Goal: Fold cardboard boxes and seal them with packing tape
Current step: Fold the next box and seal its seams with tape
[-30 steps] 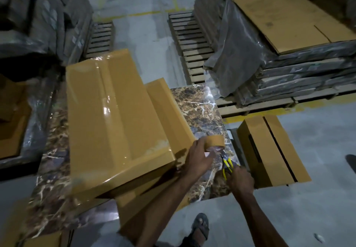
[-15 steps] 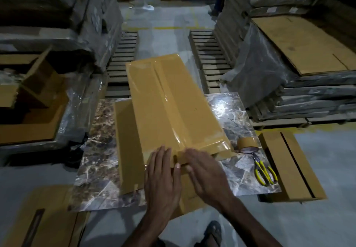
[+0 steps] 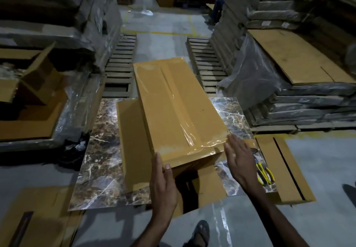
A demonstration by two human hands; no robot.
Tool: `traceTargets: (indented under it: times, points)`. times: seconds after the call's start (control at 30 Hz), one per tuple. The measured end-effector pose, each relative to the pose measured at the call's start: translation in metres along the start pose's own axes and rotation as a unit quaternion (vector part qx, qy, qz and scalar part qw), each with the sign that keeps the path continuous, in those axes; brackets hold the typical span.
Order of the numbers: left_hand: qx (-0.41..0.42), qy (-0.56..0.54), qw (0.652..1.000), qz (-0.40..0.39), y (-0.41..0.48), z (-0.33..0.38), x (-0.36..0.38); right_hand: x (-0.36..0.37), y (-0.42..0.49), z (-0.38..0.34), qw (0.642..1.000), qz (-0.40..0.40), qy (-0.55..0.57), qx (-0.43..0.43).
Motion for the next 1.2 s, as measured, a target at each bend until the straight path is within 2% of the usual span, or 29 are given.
traceTargets:
  times: [0.13,0.27,0.33,0.4,0.47,0.57,0.67,0.73,0.83,1.0,1.13,1.2]
  points:
    - [-0.072,-0.108,0.987,0.094,-0.002,-0.007,-0.009,-0.008,0.003,0.003,0.989,0.005,0.134,0.064]
    - [-0.054,-0.129,0.978,0.157,-0.003,-0.013,-0.02,-0.007,0.01,0.025,0.979,-0.055,0.195,0.037]
    - [-0.018,-0.088,0.986,0.139,-0.004,-0.017,-0.024,-0.013,0.019,0.031,0.985,-0.091,0.148,-0.023]
    - [0.042,-0.052,0.993,0.093,-0.001,-0.015,-0.028,-0.02,0.032,0.032,0.987,-0.104,0.046,-0.115]
    - [0.144,0.004,0.988,0.062,0.008,-0.01,-0.037,-0.02,0.045,0.036,0.975,-0.136,-0.02,-0.174]
    - [0.297,0.159,0.94,0.058,0.023,0.001,-0.047,-0.02,0.06,0.036,0.95,-0.127,-0.075,-0.274]
    - [0.382,0.245,0.89,0.028,0.029,0.007,-0.045,-0.023,0.062,0.023,0.903,-0.061,-0.1,-0.414]
    - [0.436,0.285,0.854,0.017,0.027,0.008,-0.042,-0.024,0.061,0.021,0.879,-0.022,-0.1,-0.466]
    - [0.471,0.303,0.829,0.013,0.029,0.007,-0.04,-0.022,0.057,0.025,0.855,0.024,-0.093,-0.51]
    - [0.523,0.312,0.793,0.019,0.03,0.002,-0.041,-0.014,0.052,0.03,0.823,0.048,-0.102,-0.557]
    - [0.545,0.328,0.771,0.025,0.024,0.009,-0.037,-0.013,0.054,0.035,0.813,0.05,-0.092,-0.573]
    - [0.545,0.319,0.775,0.035,0.022,0.016,-0.038,-0.01,0.056,0.036,0.812,0.046,-0.087,-0.576]
Point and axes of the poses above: each hand's wrist, its own y-axis towards the middle knuckle, its own x-axis out of the palm, z = x × y, the point moved 8 cm from there along y, towards the middle knuckle, and after that the axes turned 3 degrees about z, right-handed, at the moved point
